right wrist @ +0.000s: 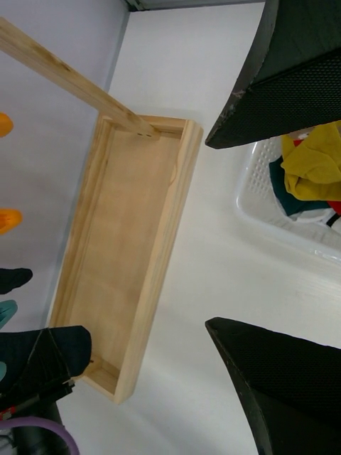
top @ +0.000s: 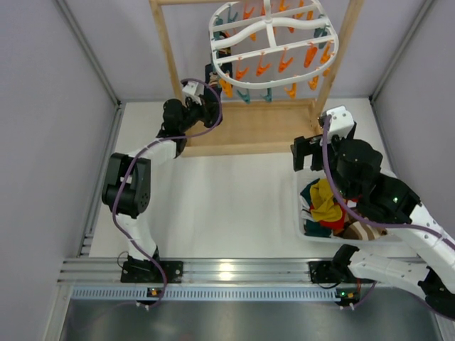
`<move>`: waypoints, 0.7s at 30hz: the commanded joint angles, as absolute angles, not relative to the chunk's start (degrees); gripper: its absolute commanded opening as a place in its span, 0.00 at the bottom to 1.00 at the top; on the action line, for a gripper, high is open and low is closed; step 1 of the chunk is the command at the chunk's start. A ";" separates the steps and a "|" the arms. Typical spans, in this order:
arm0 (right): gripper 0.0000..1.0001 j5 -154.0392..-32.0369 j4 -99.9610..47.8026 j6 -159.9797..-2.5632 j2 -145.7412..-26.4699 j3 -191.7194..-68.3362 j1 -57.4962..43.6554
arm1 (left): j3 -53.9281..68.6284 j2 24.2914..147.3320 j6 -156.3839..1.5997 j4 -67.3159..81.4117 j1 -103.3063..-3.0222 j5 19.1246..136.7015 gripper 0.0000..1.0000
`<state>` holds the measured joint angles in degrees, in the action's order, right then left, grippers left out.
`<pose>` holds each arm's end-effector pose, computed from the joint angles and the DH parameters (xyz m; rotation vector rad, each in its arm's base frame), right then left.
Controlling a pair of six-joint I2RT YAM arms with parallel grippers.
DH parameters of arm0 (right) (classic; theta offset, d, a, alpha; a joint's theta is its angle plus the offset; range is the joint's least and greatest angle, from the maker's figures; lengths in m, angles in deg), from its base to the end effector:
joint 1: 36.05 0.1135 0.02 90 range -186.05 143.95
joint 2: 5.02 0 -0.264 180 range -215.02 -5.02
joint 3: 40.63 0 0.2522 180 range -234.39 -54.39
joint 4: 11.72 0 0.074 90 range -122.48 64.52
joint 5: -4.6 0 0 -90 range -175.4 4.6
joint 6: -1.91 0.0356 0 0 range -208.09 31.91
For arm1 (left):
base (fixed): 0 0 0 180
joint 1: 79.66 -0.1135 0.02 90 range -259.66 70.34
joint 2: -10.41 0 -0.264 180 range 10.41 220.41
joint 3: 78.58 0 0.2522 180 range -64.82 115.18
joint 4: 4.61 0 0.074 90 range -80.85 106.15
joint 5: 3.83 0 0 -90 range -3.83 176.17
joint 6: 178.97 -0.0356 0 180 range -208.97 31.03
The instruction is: Remove the socks clipped to the hanger
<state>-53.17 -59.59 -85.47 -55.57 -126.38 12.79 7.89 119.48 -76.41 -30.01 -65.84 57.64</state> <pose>0.1195 0.1079 0.4399 -0.3084 1.7326 0.1493 0.4273 -0.1226 0.2712 0.4230 1.5171 -0.7413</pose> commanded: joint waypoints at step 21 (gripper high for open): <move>0.96 -54.03 -59.84 -81.23 -50.81 -135.24 12.03 | -8.75 90.83 -84.40 -19.85 -29.49 111.72 0.00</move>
<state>-55.77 -59.02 -82.39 -49.78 -130.90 12.79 -10.32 93.30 -80.87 -22.25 -34.50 103.23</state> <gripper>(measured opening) 0.969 0.016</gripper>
